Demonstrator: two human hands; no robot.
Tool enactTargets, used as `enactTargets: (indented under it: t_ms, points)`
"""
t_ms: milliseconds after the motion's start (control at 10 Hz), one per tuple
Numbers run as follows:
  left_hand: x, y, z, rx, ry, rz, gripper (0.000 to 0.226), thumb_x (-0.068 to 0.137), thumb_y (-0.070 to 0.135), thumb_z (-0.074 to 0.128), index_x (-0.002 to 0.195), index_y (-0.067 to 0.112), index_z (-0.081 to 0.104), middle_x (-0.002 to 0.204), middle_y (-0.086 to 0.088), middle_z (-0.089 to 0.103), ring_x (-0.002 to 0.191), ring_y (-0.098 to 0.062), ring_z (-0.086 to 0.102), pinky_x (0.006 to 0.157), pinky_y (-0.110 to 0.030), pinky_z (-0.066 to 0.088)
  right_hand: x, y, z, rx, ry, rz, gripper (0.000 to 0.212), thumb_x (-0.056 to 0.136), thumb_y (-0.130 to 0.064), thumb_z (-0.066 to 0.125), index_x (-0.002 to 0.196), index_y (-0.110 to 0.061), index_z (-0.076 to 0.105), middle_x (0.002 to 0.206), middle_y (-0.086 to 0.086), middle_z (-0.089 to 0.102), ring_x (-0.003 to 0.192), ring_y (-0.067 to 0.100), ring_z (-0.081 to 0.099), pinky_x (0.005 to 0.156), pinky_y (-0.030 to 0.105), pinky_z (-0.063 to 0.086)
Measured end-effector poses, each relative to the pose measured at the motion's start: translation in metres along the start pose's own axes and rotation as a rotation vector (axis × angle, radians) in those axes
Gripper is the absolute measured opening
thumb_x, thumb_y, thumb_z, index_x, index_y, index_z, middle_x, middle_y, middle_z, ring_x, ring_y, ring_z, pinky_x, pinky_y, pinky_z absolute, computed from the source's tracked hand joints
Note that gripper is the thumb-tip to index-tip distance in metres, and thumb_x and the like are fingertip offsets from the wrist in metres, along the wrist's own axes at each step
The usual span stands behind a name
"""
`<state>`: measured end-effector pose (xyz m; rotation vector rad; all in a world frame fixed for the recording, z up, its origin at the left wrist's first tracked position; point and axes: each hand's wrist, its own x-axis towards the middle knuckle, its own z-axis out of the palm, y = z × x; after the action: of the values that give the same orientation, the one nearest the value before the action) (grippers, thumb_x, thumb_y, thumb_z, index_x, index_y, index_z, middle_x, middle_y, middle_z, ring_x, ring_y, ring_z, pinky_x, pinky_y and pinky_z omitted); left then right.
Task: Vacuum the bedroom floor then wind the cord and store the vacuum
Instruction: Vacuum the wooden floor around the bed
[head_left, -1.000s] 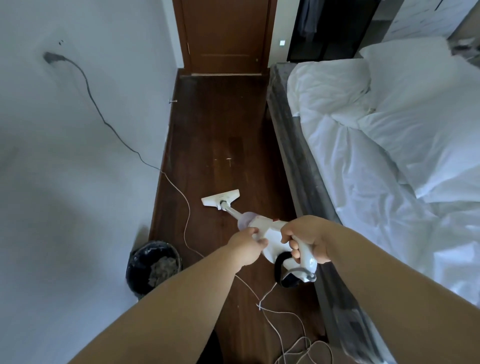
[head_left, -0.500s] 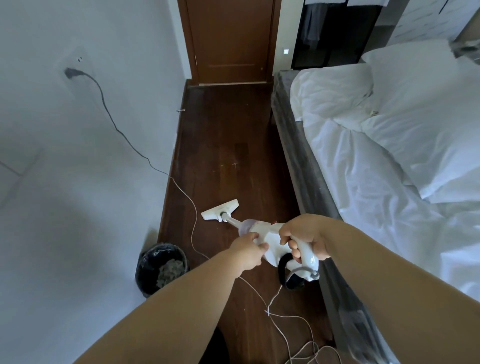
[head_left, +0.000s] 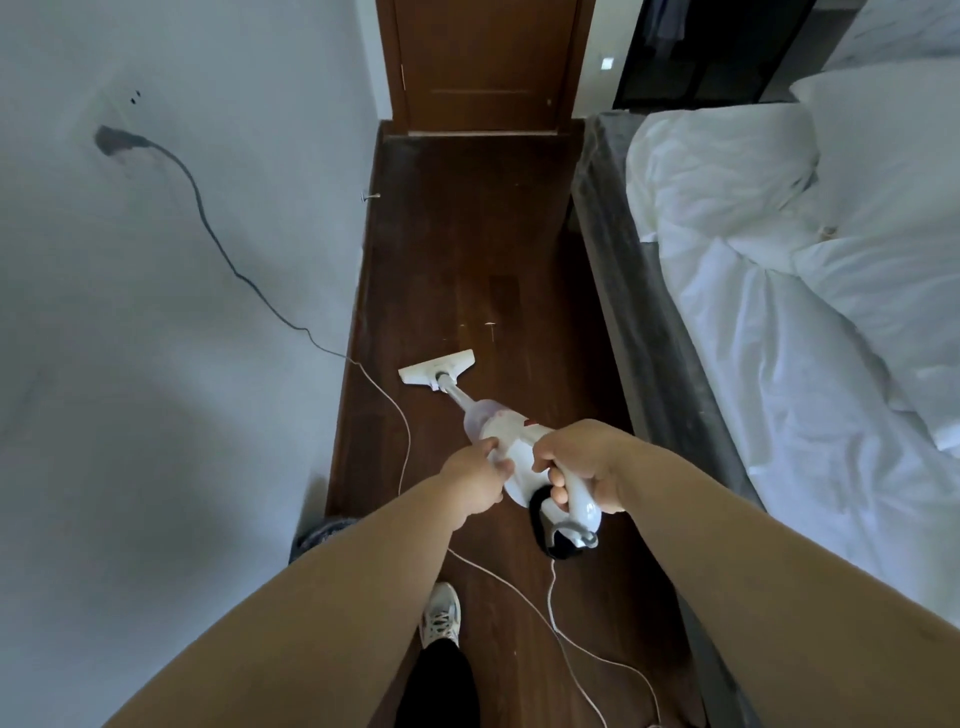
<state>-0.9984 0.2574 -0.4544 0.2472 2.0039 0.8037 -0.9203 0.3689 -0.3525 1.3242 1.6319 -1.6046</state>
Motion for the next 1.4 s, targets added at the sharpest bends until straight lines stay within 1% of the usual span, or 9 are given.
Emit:
enactTargets:
  t_ms: [200,300,500,700,900,1000,1100,1200,1400]
  points:
    - [0.071,0.020,-0.079,0.046,0.013,0.008,0.052,0.096,0.030,0.051,0.145,0.020,0.038,0.139,-0.012,0.054,0.123,-0.031,0.056,0.103,-0.045,0.047,0.044,-0.086,0.021,0.074,0.011,0.014,0.005,0.088,-0.002,0.047,0.088,-0.005,0.050,0.055,0.006,0.038,0.047,0.017,0.034,0.053,0.027,0.033]
    - [0.099,0.031,-0.105,0.032,-0.001,-0.006,0.052,0.095,0.028,0.053,0.145,0.020,0.039,0.139,-0.012,0.054,0.124,-0.031,0.056,0.103,-0.044,0.047,0.063,-0.119,0.026,0.103,0.018,0.023,0.005,0.089,-0.001,0.046,0.090,-0.004,0.050,0.054,0.006,0.038,0.046,0.017,0.034,0.051,0.027,0.033]
    - [0.143,0.047,-0.135,0.047,-0.022,0.000,0.053,0.095,0.027,0.051,0.146,0.020,0.037,0.139,-0.014,0.053,0.125,-0.032,0.055,0.105,-0.046,0.045,0.094,-0.161,0.025,0.143,0.027,0.032,0.007,0.088,-0.001,0.048,0.094,-0.003,0.051,0.055,0.007,0.037,0.046,0.017,0.033,0.050,0.026,0.033]
    - [0.166,0.058,-0.153,0.071,-0.017,-0.002,0.053,0.096,0.027,0.049,0.146,0.022,0.036,0.140,-0.014,0.053,0.125,-0.033,0.055,0.104,-0.046,0.046,0.114,-0.182,0.025,0.179,0.029,0.018,0.008,0.087,0.000,0.049,0.094,-0.003,0.053,0.053,0.006,0.038,0.045,0.017,0.033,0.050,0.026,0.033]
    - [0.160,0.067,-0.143,0.127,-0.037,0.008,0.053,0.097,0.027,0.049,0.147,0.021,0.035,0.141,-0.013,0.052,0.123,-0.031,0.056,0.103,-0.044,0.047,0.105,-0.174,0.012,0.195,0.045,0.034,0.005,0.087,-0.001,0.050,0.090,-0.004,0.052,0.055,0.007,0.038,0.047,0.017,0.033,0.050,0.026,0.033]
    - [0.147,0.073,-0.127,0.219,-0.096,0.012,0.052,0.100,0.030,0.044,0.150,0.025,0.028,0.142,-0.009,0.049,0.119,-0.027,0.059,0.100,-0.041,0.051,0.093,-0.161,-0.001,0.187,0.062,0.045,0.009,0.087,-0.001,0.052,0.095,-0.003,0.055,0.056,0.007,0.038,0.049,0.017,0.034,0.051,0.026,0.034]
    - [0.128,0.076,-0.107,0.181,-0.086,0.042,0.053,0.096,0.029,0.050,0.147,0.021,0.035,0.139,-0.012,0.053,0.122,-0.030,0.057,0.103,-0.043,0.047,0.075,-0.141,-0.013,0.204,0.076,0.061,0.014,0.086,-0.002,0.053,0.100,-0.004,0.057,0.055,0.007,0.040,0.049,0.016,0.035,0.052,0.026,0.034]
    - [0.106,0.080,-0.088,0.214,-0.104,0.058,0.053,0.096,0.028,0.050,0.146,0.019,0.037,0.139,-0.014,0.054,0.124,-0.032,0.055,0.106,-0.043,0.045,0.058,-0.119,-0.021,0.225,0.091,0.060,0.023,0.085,-0.002,0.053,0.107,-0.006,0.059,0.052,0.006,0.040,0.048,0.017,0.036,0.052,0.026,0.034]
    - [0.059,0.077,-0.033,0.250,-0.111,0.085,0.050,0.097,0.028,0.048,0.145,0.017,0.038,0.139,-0.015,0.053,0.125,-0.031,0.055,0.106,-0.042,0.044,0.021,-0.059,-0.041,0.264,0.095,0.056,0.025,0.084,-0.003,0.052,0.107,-0.008,0.060,0.054,0.005,0.041,0.047,0.017,0.036,0.054,0.028,0.034]
